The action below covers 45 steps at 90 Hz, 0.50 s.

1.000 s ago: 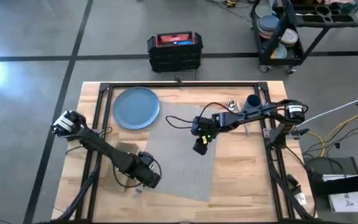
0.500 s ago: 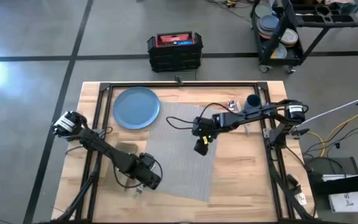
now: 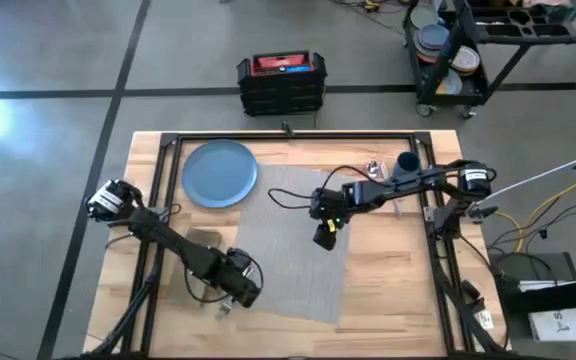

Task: Set table place
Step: Put the silver fork on the brown table napkin

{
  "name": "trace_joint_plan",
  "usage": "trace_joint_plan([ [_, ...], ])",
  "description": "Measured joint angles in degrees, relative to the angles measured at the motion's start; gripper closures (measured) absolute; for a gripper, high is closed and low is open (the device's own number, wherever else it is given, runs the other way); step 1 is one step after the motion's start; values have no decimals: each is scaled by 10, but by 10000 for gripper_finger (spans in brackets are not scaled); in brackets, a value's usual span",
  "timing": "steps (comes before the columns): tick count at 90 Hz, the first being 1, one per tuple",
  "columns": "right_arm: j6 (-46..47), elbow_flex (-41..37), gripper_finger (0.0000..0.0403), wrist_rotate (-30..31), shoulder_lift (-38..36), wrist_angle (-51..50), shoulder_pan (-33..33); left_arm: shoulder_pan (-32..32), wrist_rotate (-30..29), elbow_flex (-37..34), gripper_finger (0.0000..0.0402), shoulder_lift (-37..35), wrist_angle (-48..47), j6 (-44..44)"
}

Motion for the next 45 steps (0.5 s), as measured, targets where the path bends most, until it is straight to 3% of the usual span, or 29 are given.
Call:
trace_joint_plan([
  [8,0,0,275,0,0,0,0,0,0,0,338,0,-1,6],
  [20,-2,0,289,0,0,0,0,0,0,-1,391,-4,-3,15],
  [45,-13,0,321,0,-15,5,-2,1,11,15,401,-41,-20,64],
])
